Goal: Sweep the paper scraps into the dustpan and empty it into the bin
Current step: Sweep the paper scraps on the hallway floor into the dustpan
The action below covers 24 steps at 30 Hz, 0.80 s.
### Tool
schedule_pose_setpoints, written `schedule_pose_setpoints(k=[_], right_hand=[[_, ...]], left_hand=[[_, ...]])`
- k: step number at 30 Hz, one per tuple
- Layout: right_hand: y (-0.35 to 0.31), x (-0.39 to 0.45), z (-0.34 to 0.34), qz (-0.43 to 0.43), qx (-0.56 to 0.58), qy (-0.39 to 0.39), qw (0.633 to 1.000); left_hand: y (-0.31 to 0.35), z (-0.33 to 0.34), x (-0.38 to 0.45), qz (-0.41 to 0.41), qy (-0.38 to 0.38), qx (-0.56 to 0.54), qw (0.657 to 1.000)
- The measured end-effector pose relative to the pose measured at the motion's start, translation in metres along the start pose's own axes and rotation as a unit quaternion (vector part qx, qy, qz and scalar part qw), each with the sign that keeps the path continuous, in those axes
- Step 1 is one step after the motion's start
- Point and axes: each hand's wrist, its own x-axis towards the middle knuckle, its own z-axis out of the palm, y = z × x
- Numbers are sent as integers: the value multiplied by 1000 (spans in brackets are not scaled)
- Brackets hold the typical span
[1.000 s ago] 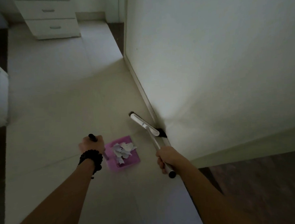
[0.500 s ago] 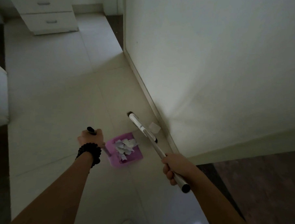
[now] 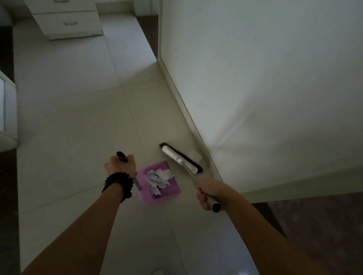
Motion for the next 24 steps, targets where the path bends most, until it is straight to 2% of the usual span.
schedule_pose_setpoints(k=[4, 7, 11, 17, 24], right_hand=[[-5, -24, -4, 12, 78, -20, 997], [-11, -37, -7, 15, 80, -17, 996], [-17, -38, -9, -2, 39, 2, 999], [-17, -15, -12, -86, -113, 65, 988], [-1, 23, -25, -64, -142, 76, 985]], left_hand=[[0, 0, -4, -11, 10, -6, 1000], [-4, -2, -2, -26, -3, -2, 1000], [-7, -7, -6, -28, -13, -3, 1000], [-7, -8, -3, -20, -12, 14, 1000], [-7, -4, 5, 0, -26, 15, 1000]])
